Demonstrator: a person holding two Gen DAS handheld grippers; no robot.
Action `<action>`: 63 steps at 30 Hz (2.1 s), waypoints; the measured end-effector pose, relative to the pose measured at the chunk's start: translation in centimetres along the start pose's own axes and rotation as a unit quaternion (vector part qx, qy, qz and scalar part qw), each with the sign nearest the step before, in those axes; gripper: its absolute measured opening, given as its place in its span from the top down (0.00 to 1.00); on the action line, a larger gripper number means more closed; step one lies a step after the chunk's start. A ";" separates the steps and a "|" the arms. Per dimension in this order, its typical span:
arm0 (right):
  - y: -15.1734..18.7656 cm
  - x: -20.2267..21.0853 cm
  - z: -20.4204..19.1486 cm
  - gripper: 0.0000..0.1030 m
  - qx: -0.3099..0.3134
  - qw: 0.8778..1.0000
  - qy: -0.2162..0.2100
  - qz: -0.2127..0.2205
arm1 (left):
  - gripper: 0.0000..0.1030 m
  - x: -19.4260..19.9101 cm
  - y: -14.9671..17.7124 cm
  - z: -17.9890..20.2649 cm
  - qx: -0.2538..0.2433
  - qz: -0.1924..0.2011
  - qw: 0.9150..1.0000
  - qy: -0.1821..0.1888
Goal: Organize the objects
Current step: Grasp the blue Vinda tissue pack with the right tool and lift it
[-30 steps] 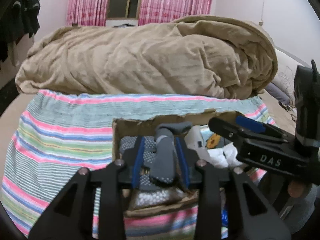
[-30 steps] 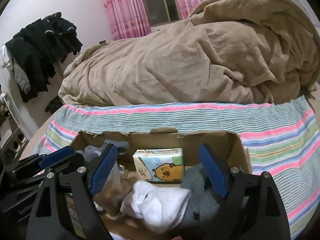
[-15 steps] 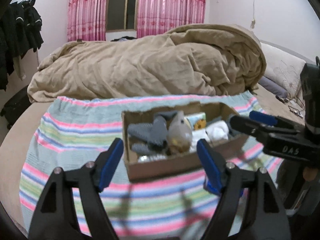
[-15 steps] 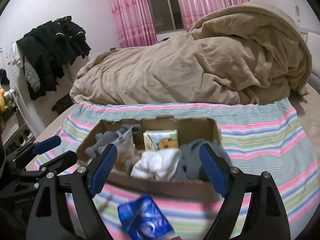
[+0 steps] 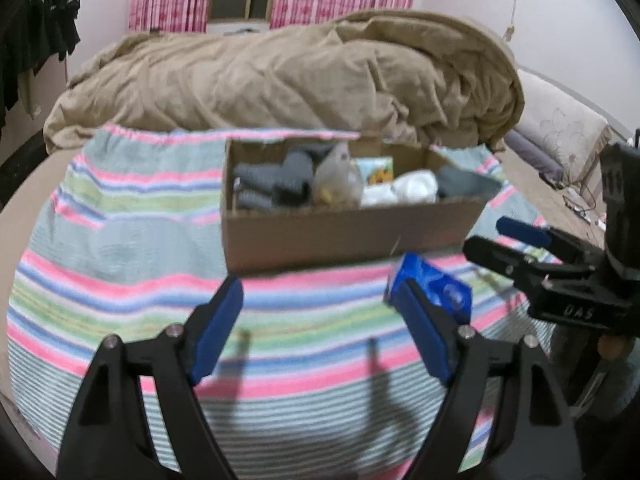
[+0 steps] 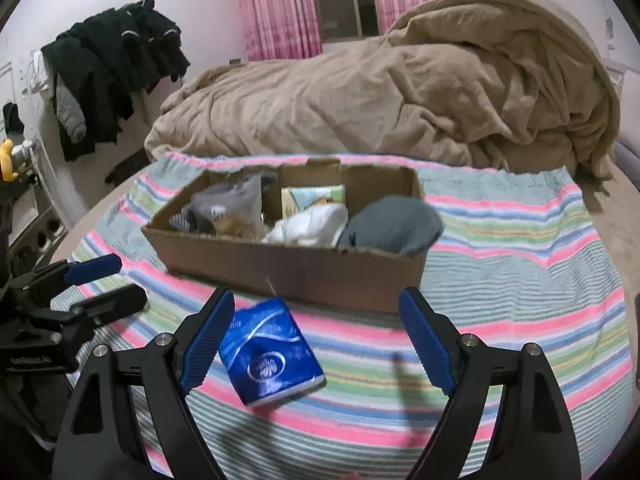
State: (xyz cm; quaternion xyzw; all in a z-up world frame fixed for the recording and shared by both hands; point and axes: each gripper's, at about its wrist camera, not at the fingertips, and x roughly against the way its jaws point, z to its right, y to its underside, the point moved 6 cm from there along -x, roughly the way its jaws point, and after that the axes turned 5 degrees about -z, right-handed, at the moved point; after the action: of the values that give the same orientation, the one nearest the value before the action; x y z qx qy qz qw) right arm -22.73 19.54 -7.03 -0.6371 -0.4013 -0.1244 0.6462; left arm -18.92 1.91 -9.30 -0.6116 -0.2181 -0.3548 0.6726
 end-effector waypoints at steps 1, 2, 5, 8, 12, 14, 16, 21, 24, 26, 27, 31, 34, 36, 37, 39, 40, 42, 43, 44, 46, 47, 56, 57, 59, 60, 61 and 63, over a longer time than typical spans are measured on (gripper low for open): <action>0.2 -0.1 -0.1 0.16 0.002 1.000 0.000 -0.002 | 0.21 -0.3 0.3 -0.1 0.003 -0.004 1.000 0.000; 0.4 -0.2 -0.3 0.16 0.004 1.000 -0.001 -0.005 | 0.21 -0.5 0.5 -0.2 0.004 -0.007 1.000 -0.003; 0.9 -0.8 -1.0 0.16 0.014 1.000 -0.003 -0.013 | 0.21 -1.0 0.7 -0.6 0.007 -0.012 1.000 -0.009; 1.5 -1.5 -1.8 0.16 0.024 0.999 -0.004 -0.023 | 0.21 -1.4 0.9 -0.7 0.007 -0.013 1.000 -0.014; 2.4 -2.8 -2.5 0.16 0.039 0.998 0.004 -0.040 | 0.21 -2.2 1.3 -0.9 0.001 -0.023 0.999 -0.024; 2.8 -3.1 -2.6 0.16 0.043 0.998 0.005 -0.047 | 0.21 -2.5 1.5 -1.0 0.002 -0.028 0.999 -0.027; 3.2 -3.7 -2.7 0.16 0.045 0.997 0.007 -0.058 | 0.21 -2.7 1.7 -1.2 0.005 -0.031 0.999 -0.027; 3.7 -4.1 -2.8 0.17 0.048 0.997 0.005 -0.067 | 0.21 -2.9 1.9 -1.2 0.013 -0.040 0.999 -0.014; 4.0 -4.2 -3.3 0.24 0.058 0.996 -0.002 -0.073 | 0.21 -2.9 2.0 -1.0 0.009 -0.041 0.999 -0.015; 4.3 -4.4 -3.7 0.28 0.069 0.995 0.001 -0.076 | 0.21 -3.0 2.1 -0.9 0.007 -0.042 0.999 -0.015; 4.4 -4.4 -3.9 0.28 0.074 0.994 0.002 -0.075 | 0.21 -3.1 2.2 -0.8 0.005 -0.043 0.999 -0.015; 4.5 -4.5 -4.2 0.43 0.080 0.994 0.001 -0.075 | 0.21 -3.2 2.3 -0.7 0.003 -0.046 0.999 -0.017; 4.3 -4.1 -4.2 0.55 0.079 0.994 -0.003 -0.071 | 0.21 -3.0 2.3 -0.7 0.004 -0.044 0.999 -0.017; 4.1 -3.7 -4.2 0.77 0.079 0.995 -0.005 -0.063 | 0.21 -2.8 2.2 -0.6 0.005 -0.041 0.999 -0.015; 4.0 -3.5 -4.2 0.79 0.080 0.995 -0.002 -0.057 | 0.21 -2.6 2.2 -0.6 0.006 -0.039 0.999 -0.015; 3.4 -2.7 -4.1 0.79 0.076 0.996 -0.003 -0.041 | 0.21 -2.3 1.9 -0.5 0.006 -0.034 0.999 -0.012; 3.2 -2.3 -4.1 0.79 0.074 0.997 -0.004 -0.034 | 0.21 -2.1 1.8 -0.4 0.006 -0.032 0.999 -0.011; 2.4 -1.5 -4.0 0.80 0.070 0.997 -0.006 -0.017 | 0.21 -1.6 1.4 -0.2 0.005 -0.025 1.000 -0.009; 2.0 -1.2 -3.9 0.82 0.067 0.998 -0.007 -0.010 | 0.21 -1.5 1.2 -0.1 0.005 -0.022 1.000 -0.008; 1.6 -0.9 -3.9 0.84 0.065 0.998 -0.008 -0.005 | 0.21 -1.3 1.1 0.0 0.005 -0.019 1.000 -0.007; 1.0 -0.4 -4.1 0.86 0.062 0.998 -0.011 0.004 | 0.21 -1.0 0.6 0.2 0.006 -0.013 1.000 -0.004; 0.7 -0.2 -4.3 0.87 0.062 0.998 -0.012 0.009 | 0.21 -0.9 0.4 0.3 0.006 -0.010 1.000 -0.004; -0.5 0.6 -5.5 0.88 0.080 0.996 -0.006 0.026 | 0.21 -0.1 -0.5 0.3 0.009 0.003 1.000 -0.002; -0.8 0.9 -5.3 0.88 0.077 0.997 -0.005 0.031 | 0.21 0.2 -0.8 0.2 0.010 0.007 1.000 -0.003; -1.6 1.4 -4.8 0.88 0.067 0.997 -0.003 0.042 | 0.21 0.6 -1.2 0.0 0.010 0.016 1.000 -0.005; -2.0 1.7 -4.5 0.88 0.061 0.997 -0.002 0.048 | 0.21 0.8 -1.6 -0.1 0.008 0.021 1.000 -0.009; -2.6 2.0 -4.2 0.88 0.055 0.997 -0.001 0.054 | 0.21 1.0 -2.0 -0.2 0.005 0.027 1.000 -0.013; -3.7 2.6 -3.4 0.88 0.043 0.997 0.003 0.068 | 0.21 1.5 -3.0 -0.4 0.003 0.039 0.999 -0.021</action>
State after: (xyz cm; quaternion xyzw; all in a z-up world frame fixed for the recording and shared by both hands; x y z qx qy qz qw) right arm -22.27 16.71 -2.12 -0.6340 -0.3604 -0.0644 0.6811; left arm -20.22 1.19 -6.28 -0.6252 -0.2091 -0.3149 0.6829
